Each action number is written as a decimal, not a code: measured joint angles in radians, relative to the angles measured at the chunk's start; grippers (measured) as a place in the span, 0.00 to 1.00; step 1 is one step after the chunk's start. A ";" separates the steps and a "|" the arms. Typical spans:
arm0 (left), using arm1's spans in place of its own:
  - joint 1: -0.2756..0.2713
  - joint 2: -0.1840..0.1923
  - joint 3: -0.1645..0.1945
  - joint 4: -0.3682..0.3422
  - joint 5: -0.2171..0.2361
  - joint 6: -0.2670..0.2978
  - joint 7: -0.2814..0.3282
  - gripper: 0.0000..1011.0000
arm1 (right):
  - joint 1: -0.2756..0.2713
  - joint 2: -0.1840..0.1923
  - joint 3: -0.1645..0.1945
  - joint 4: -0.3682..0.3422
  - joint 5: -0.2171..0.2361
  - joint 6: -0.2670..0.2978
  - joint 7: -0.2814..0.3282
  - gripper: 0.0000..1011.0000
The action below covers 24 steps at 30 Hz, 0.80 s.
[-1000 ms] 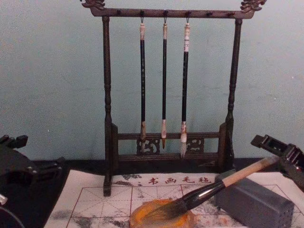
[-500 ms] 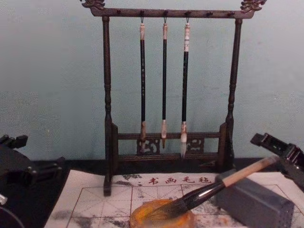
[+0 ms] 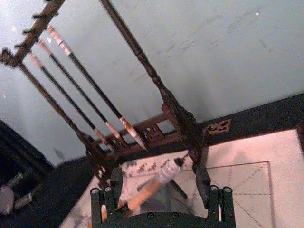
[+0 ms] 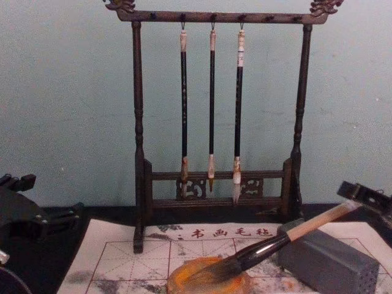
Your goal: Pick up the brush from the inkstone, write on the paper, then place the brush back to its original position.
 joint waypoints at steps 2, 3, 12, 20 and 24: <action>0.000 0.000 0.000 0.000 0.000 0.000 0.000 0.99 | -0.014 0.014 0.000 -0.016 -0.023 -0.013 0.000 0.99; 0.000 0.000 0.000 0.000 0.000 0.000 0.000 0.99 | -0.021 0.021 -0.001 -0.024 -0.036 -0.021 0.000 0.99; 0.000 0.000 0.000 0.000 0.000 0.000 0.000 0.99 | -0.084 0.074 0.005 -0.069 -0.174 -0.114 -0.030 0.99; 0.000 0.000 0.000 0.000 0.000 0.000 0.000 0.99 | -0.086 0.082 -0.005 -0.038 -0.332 -0.207 -0.087 0.99; 0.000 0.000 0.000 0.000 0.000 0.000 0.000 0.99 | -0.086 0.076 -0.005 -0.027 -0.367 -0.225 -0.102 0.99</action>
